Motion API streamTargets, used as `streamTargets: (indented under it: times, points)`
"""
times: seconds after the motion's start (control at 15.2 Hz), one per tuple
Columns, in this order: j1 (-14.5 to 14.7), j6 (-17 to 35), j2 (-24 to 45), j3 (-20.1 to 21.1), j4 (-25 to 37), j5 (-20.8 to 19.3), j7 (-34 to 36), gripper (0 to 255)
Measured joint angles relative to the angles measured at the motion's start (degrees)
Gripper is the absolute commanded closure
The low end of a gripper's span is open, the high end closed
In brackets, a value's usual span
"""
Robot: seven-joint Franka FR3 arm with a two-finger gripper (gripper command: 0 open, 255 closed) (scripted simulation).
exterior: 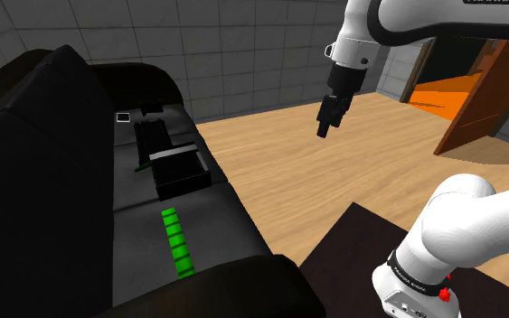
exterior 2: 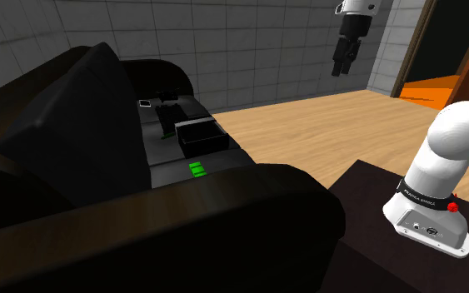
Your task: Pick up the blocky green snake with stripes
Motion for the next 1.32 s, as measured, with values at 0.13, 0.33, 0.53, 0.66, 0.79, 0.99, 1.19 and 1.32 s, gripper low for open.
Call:
streamTargets:
  times: [0.13, 0.33, 0.53, 0.66, 0.79, 0.99, 1.19, 1.32]
  points:
    - [0.07, 0.73, 0.09, 0.46, -0.62, 0.32, 0.58, 0]
    - [0.49, 4.85, 2.49, 3.07, -2.20, 2.04, 3.77, 0]
    - [1.08, 9.58, 4.62, 6.20, -4.48, 4.03, 7.66, 0]
    - [1.55, 13.26, 6.61, 8.55, -5.90, 5.41, 10.45, 0]
    - [1.68, 16.48, 9.71, 10.59, -5.77, 6.33, 12.94, 0]
    - [2.01, 21.89, 14.24, 13.89, -6.23, 7.62, 16.90, 0]
    - [2.10, 27.23, 20.28, 17.54, -5.04, 8.19, 21.58, 0]
    - [1.96, 30.52, 23.97, 19.51, -4.39, 8.06, 24.41, 0]
